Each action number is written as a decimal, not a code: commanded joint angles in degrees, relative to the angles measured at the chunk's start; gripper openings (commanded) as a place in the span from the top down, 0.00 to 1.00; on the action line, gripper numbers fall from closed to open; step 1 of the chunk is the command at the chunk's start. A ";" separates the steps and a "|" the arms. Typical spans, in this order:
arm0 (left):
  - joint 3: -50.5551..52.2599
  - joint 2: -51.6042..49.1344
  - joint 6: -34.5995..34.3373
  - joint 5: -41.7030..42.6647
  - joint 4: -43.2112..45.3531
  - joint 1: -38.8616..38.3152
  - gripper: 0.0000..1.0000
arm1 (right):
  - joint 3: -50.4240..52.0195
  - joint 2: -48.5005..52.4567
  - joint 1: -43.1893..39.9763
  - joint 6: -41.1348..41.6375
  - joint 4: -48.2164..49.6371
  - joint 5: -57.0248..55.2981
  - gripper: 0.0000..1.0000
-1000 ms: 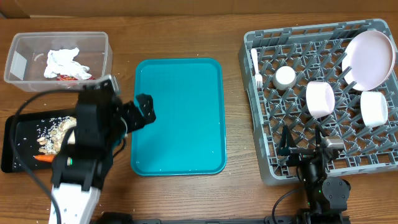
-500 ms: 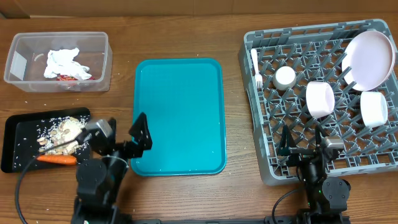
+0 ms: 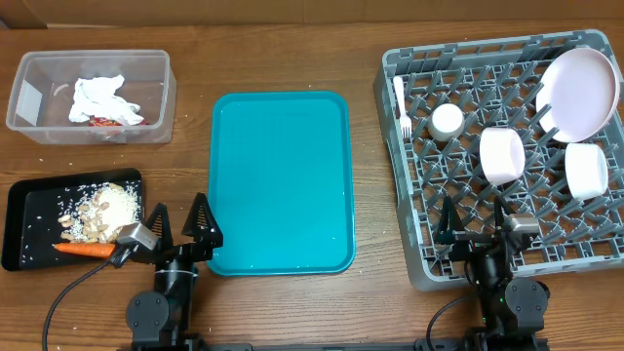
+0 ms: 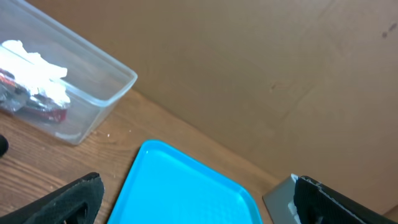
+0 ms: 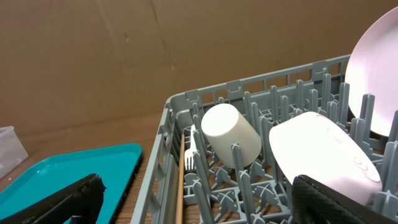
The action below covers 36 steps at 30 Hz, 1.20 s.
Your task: Sort waste into correct bins and load items into the dishwasher rack
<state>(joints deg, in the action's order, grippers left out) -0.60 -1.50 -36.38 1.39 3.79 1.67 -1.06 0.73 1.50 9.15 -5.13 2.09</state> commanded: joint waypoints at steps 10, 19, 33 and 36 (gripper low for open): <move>0.33 1.31 -0.90 -6.60 -7.56 0.28 0.00 | 0.59 -0.57 -0.24 -0.20 0.42 -0.57 0.00; 0.33 1.31 17.07 -5.53 -7.21 0.17 0.00 | 0.59 -0.57 -0.24 -0.20 0.42 -0.55 0.00; 0.33 1.31 28.68 -1.81 -8.11 1.20 0.00 | 0.59 -0.57 -0.24 -0.20 0.42 -0.55 0.00; 0.33 1.29 28.68 -1.81 -8.11 1.20 0.00 | 0.59 -0.57 -0.24 -0.20 0.42 -0.55 0.00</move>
<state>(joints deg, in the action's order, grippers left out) -0.51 -0.91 -9.02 -1.06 -4.38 2.42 -1.06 0.73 1.50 9.17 -5.13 2.09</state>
